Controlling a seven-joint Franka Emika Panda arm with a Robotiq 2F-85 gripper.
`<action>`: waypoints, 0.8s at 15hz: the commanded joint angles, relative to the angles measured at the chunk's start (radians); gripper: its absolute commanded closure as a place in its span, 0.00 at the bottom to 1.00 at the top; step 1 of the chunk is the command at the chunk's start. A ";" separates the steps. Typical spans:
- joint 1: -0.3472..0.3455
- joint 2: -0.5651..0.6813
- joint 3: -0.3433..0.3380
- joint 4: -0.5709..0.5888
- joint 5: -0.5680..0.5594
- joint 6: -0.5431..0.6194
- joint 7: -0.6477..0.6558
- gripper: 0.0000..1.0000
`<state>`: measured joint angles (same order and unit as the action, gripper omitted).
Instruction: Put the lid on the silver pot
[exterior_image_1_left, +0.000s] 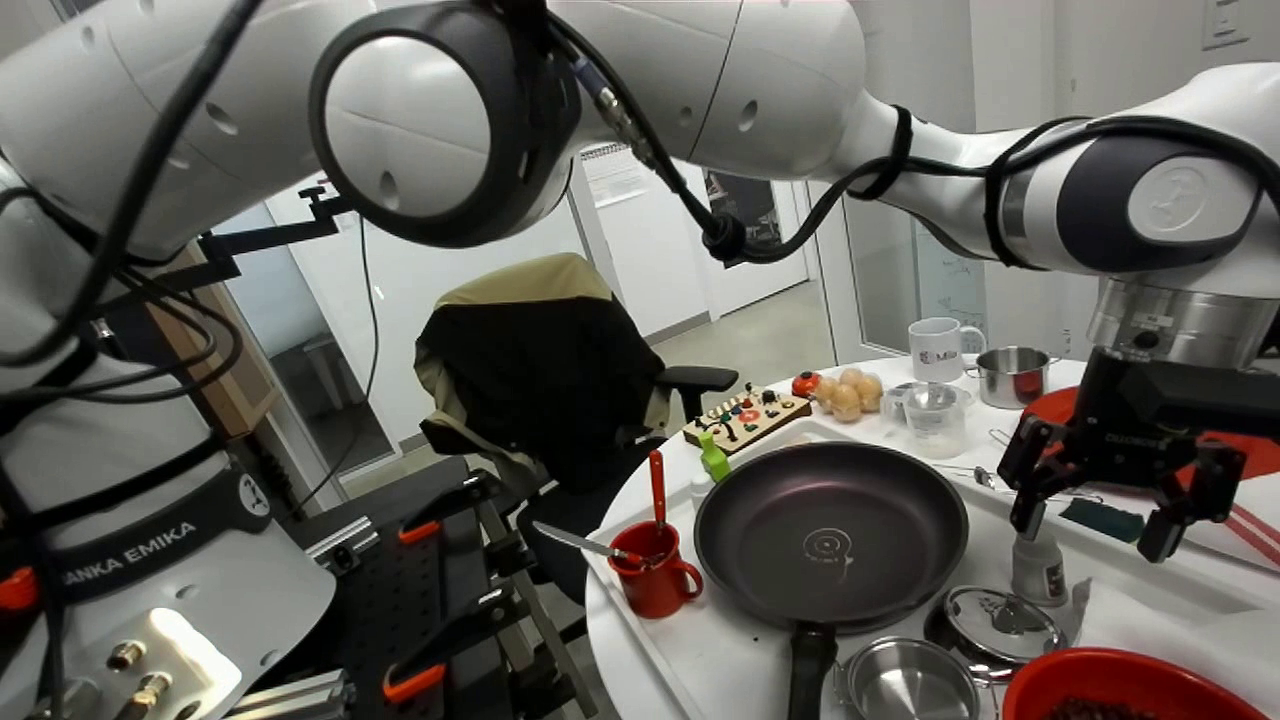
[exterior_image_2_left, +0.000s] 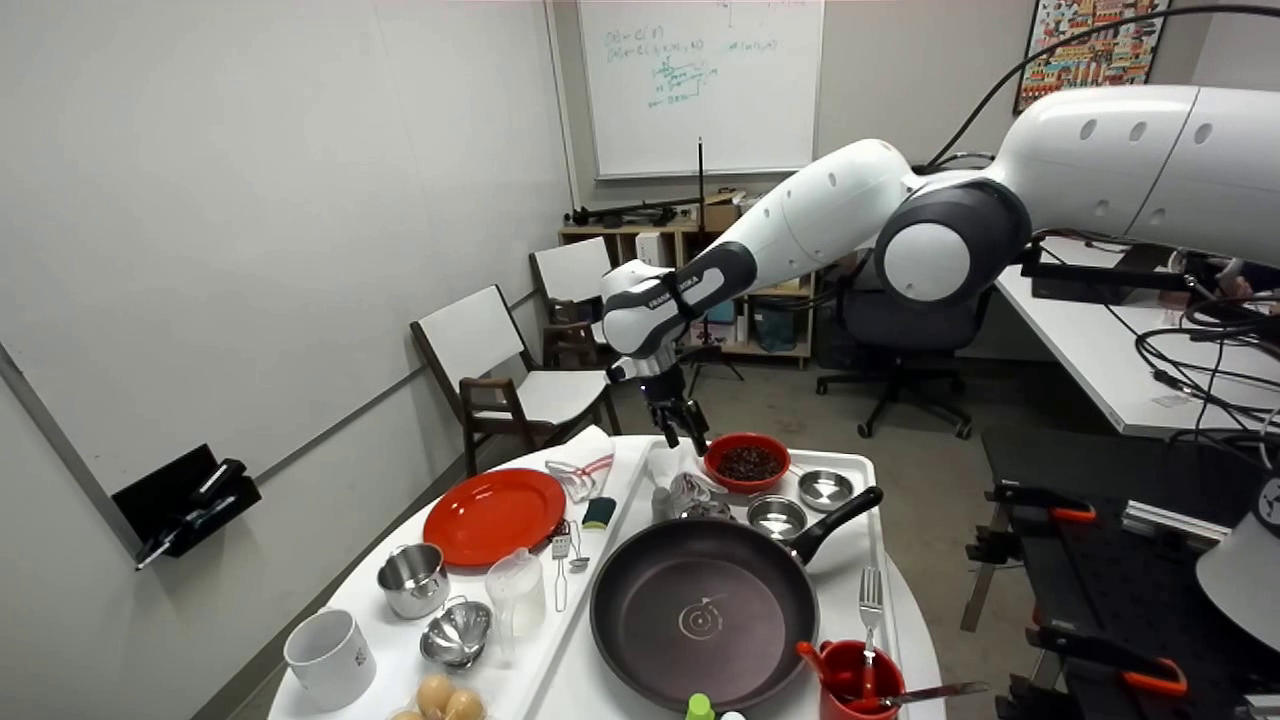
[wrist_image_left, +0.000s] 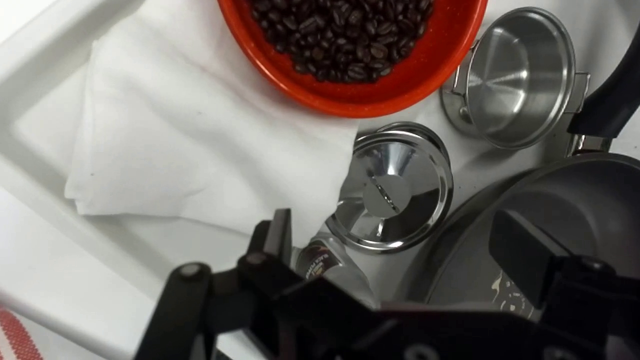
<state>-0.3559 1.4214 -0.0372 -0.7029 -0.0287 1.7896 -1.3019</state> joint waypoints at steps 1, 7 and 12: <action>0.015 0.062 -0.011 0.115 -0.021 -0.054 0.020 0.00; 0.030 0.034 -0.013 0.076 -0.010 -0.034 0.037 0.00; 0.050 0.024 -0.012 0.037 -0.010 -0.013 0.041 0.00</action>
<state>-0.3225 1.4465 -0.0420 -0.6554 -0.0289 1.7746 -1.2771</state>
